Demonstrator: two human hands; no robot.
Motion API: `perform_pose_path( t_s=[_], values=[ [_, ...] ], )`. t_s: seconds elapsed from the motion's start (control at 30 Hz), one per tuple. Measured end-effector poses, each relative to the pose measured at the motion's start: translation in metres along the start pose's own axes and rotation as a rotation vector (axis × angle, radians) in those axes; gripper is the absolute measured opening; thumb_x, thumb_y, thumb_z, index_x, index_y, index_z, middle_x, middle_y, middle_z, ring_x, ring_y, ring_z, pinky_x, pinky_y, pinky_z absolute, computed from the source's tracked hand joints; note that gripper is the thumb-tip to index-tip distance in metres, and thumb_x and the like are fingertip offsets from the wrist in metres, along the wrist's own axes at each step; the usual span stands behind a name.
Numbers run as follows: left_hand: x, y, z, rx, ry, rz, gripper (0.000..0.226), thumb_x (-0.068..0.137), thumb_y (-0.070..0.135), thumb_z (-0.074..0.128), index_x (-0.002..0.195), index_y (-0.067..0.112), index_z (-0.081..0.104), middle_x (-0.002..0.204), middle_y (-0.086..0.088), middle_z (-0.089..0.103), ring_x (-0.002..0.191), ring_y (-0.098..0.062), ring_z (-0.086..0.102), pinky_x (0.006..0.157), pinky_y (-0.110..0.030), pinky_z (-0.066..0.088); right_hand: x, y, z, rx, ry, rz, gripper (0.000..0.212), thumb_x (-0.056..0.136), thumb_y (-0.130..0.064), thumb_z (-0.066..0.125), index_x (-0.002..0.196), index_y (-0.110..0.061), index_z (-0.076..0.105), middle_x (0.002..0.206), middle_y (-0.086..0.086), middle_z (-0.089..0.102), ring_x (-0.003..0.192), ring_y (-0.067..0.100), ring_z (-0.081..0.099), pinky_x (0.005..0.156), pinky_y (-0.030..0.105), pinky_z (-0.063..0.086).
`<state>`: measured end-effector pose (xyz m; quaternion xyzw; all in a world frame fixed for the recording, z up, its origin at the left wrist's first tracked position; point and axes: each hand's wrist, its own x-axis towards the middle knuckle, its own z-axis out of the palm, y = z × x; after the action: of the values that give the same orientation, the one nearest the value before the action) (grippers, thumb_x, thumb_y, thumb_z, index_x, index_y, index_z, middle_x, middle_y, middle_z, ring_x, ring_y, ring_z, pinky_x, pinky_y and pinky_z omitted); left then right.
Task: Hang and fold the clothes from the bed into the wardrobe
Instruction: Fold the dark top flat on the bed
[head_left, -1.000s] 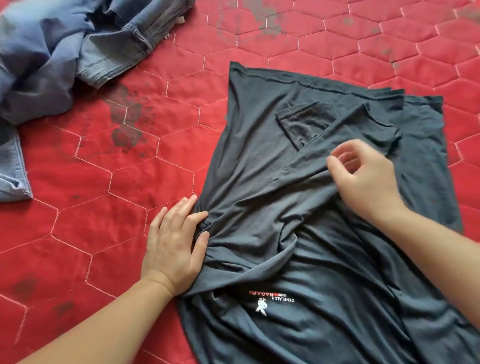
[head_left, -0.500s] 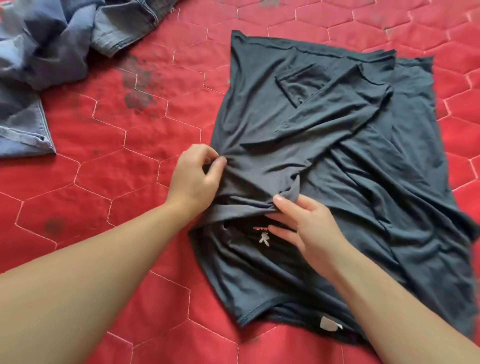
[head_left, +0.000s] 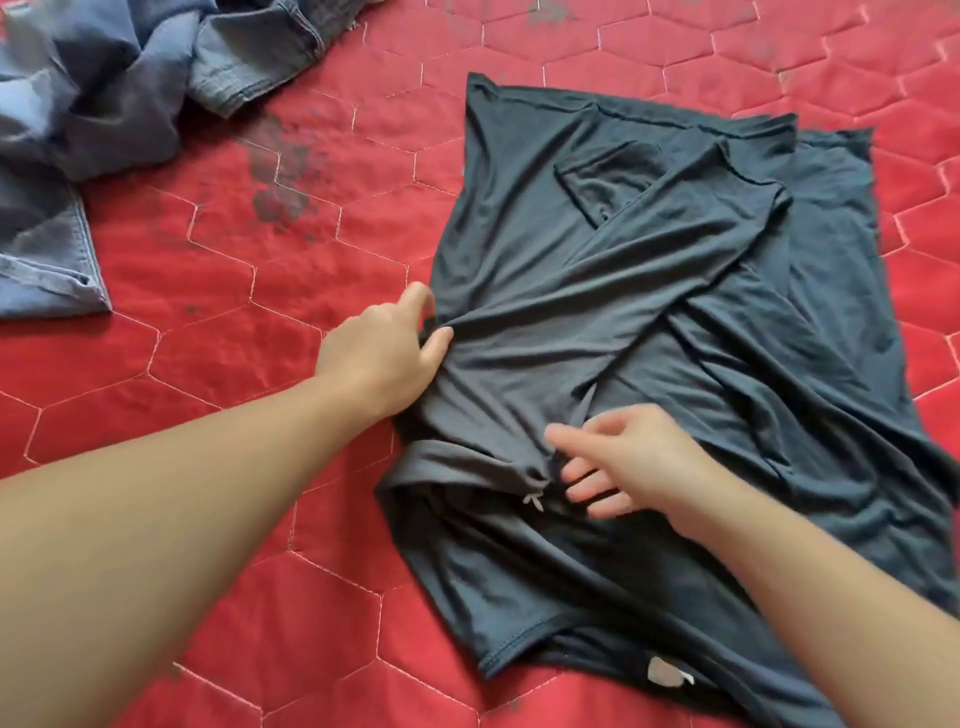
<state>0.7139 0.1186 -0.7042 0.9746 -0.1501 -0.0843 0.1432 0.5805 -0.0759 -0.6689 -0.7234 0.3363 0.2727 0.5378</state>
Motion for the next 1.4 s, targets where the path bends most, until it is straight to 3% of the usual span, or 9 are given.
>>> perform_pose_path(
  t_s=[0.13,0.27,0.37,0.53,0.83,0.97,1.07,1.3,1.4],
  values=[
    [0.015,0.032,0.012,0.023,0.078,0.387,0.052,0.090,0.055,0.037,0.135,0.032,0.050,0.140,0.003,0.052,0.133,-0.023,0.043,0.105,-0.043,0.030,0.051,-0.030,-0.054,-0.466,0.640,-0.495,0.021,0.087,-0.035,0.062,0.076,-0.016,0.063,0.079,-0.001,0.065,0.080,0.024,0.064,0.075,0.034,0.049],
    [0.025,0.043,0.042,0.140,-0.143,0.359,0.065,0.090,0.066,0.015,0.152,0.045,0.012,0.163,0.012,0.007,0.151,-0.014,-0.001,0.121,-0.046,-0.003,0.108,-0.038,-0.087,-0.928,0.580,-0.605,0.058,0.093,-0.049,0.048,0.144,-0.025,0.039,0.153,0.009,0.031,0.140,0.028,0.031,0.113,0.046,0.030],
    [0.024,0.037,0.048,0.115,-0.076,0.354,0.074,0.083,0.072,0.012,0.151,0.046,0.012,0.162,0.013,0.008,0.150,-0.011,0.000,0.121,-0.046,-0.004,0.136,-0.029,-0.111,-1.046,0.551,-0.437,0.075,0.090,-0.068,0.030,0.154,-0.034,0.010,0.163,0.005,-0.001,0.150,0.022,-0.001,0.120,0.044,0.004],
    [0.055,0.025,0.033,-0.317,-0.028,0.285,0.072,0.079,0.072,0.038,0.145,0.043,0.035,0.156,0.010,0.032,0.144,-0.007,0.028,0.118,-0.044,0.020,0.150,-0.028,-0.137,-1.022,0.565,-0.394,0.085,0.084,-0.079,0.024,0.154,-0.035,0.006,0.163,0.003,-0.005,0.150,0.017,-0.006,0.121,0.041,-0.002],
    [0.068,-0.011,0.029,0.022,-0.027,0.161,0.080,0.084,0.071,0.012,0.154,0.033,0.014,0.162,0.010,0.006,0.149,-0.009,-0.002,0.121,-0.041,-0.004,0.150,-0.032,-0.140,-1.059,0.600,-0.409,0.090,0.075,-0.081,0.014,0.152,-0.034,0.020,0.161,0.006,0.013,0.148,0.020,0.009,0.118,0.044,0.007],
    [0.066,-0.013,0.031,-0.035,0.043,0.169,0.077,0.086,0.067,0.028,0.151,0.025,0.031,0.160,0.007,0.022,0.148,-0.010,0.014,0.120,-0.042,0.006,0.158,-0.081,-0.112,-0.905,0.820,-0.721,0.053,0.081,-0.057,0.040,0.116,-0.022,0.061,0.116,0.007,0.055,0.109,0.032,0.050,0.092,0.045,0.032],
    [0.066,-0.014,0.033,-0.039,0.065,0.185,0.077,0.085,0.064,0.037,0.148,0.020,0.039,0.157,0.004,0.030,0.147,-0.012,0.022,0.118,-0.044,0.012,0.178,-0.144,-0.053,-0.853,0.648,-0.967,0.026,0.084,-0.031,0.044,0.086,-0.018,0.066,0.083,0.004,0.068,0.083,0.032,0.064,0.077,0.040,0.039],
    [0.067,-0.016,0.035,-0.092,0.083,0.200,0.074,0.084,0.058,0.044,0.146,0.019,0.043,0.155,0.004,0.034,0.146,-0.013,0.025,0.117,-0.045,0.016,0.229,-0.248,0.014,-0.910,0.505,-0.467,0.029,0.093,-0.042,0.049,0.091,-0.015,0.058,0.108,0.010,0.065,0.103,0.034,0.061,0.074,0.033,0.039],
    [0.066,-0.019,0.038,-0.135,0.114,0.219,0.071,0.083,0.057,0.046,0.146,0.024,0.044,0.155,0.003,0.035,0.145,-0.014,0.027,0.117,-0.046,0.017,0.236,-0.270,0.017,-0.674,0.501,-0.520,0.023,0.089,-0.030,0.049,0.072,-0.014,0.050,0.079,0.007,0.059,0.082,0.031,0.058,0.069,0.031,0.041]
  ],
)
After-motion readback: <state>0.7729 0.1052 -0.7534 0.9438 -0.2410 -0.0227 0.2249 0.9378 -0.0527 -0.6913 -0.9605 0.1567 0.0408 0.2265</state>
